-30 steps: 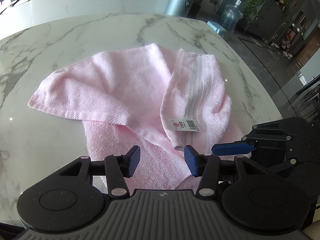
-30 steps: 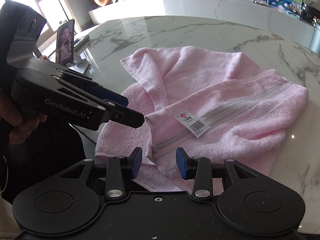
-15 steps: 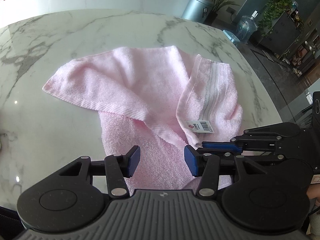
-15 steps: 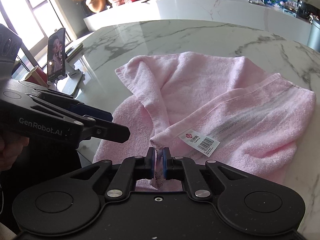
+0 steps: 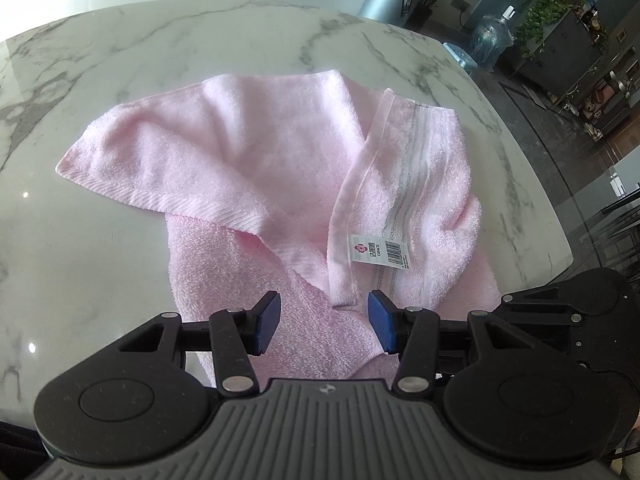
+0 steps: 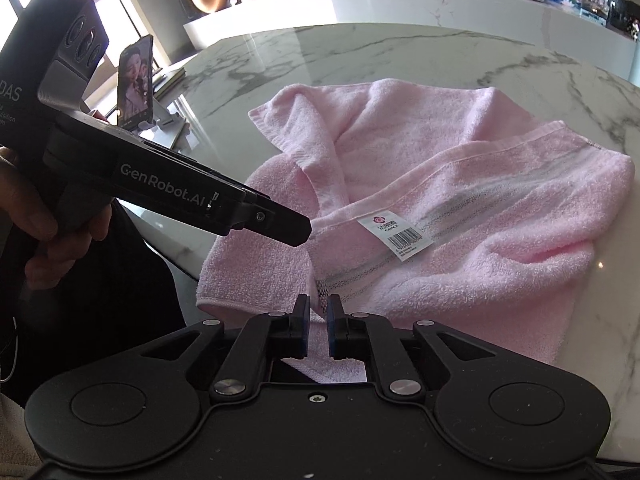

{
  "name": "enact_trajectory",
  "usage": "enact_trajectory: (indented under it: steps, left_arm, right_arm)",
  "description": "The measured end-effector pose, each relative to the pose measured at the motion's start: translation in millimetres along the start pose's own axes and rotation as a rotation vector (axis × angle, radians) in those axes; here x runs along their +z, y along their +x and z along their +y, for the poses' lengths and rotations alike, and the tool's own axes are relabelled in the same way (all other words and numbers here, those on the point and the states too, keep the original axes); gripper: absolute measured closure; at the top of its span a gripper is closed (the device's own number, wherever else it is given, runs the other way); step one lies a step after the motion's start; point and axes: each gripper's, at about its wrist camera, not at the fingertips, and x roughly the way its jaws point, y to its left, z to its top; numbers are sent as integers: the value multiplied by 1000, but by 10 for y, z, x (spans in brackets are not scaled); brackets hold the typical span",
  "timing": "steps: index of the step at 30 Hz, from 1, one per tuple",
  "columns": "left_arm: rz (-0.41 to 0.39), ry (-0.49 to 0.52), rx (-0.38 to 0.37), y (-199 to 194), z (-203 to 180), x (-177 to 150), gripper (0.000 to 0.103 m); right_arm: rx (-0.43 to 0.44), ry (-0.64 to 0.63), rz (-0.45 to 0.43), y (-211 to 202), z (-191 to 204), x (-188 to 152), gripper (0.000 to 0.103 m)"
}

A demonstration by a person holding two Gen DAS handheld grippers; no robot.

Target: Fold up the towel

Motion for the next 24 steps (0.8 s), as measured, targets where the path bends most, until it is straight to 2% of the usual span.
enact_trajectory:
  steps: [1, 7, 9, 10, 14, 18, 24]
  left_arm:
    - [1, -1, 2, -2, 3, -4, 57]
    - [12, -8, 9, 3, 15, -40, 57]
    - [18, -9, -2, 17, 11, -47, 57]
    - [23, -10, -8, 35, 4, -52, 57]
    - [49, -28, -11, 156, 35, -58, 57]
    - [83, -45, 37, 285, 103, -66, 57]
    - [87, -24, 64, 315, 82, -45, 59]
  right_arm:
    - [-19, -33, 7, 4, 40, 6, 76]
    - [-133, -230, 74, 85, 194, -57, 76]
    - [-151, -252, 93, 120, 185, -84, 84]
    - [-147, -228, 100, 132, 147, -86, 96]
    - [-113, -167, 88, 63, 54, -101, 97]
    - [-95, -167, 84, -34, 11, -94, 97]
    - [-59, -194, 169, 2, 37, -163, 97]
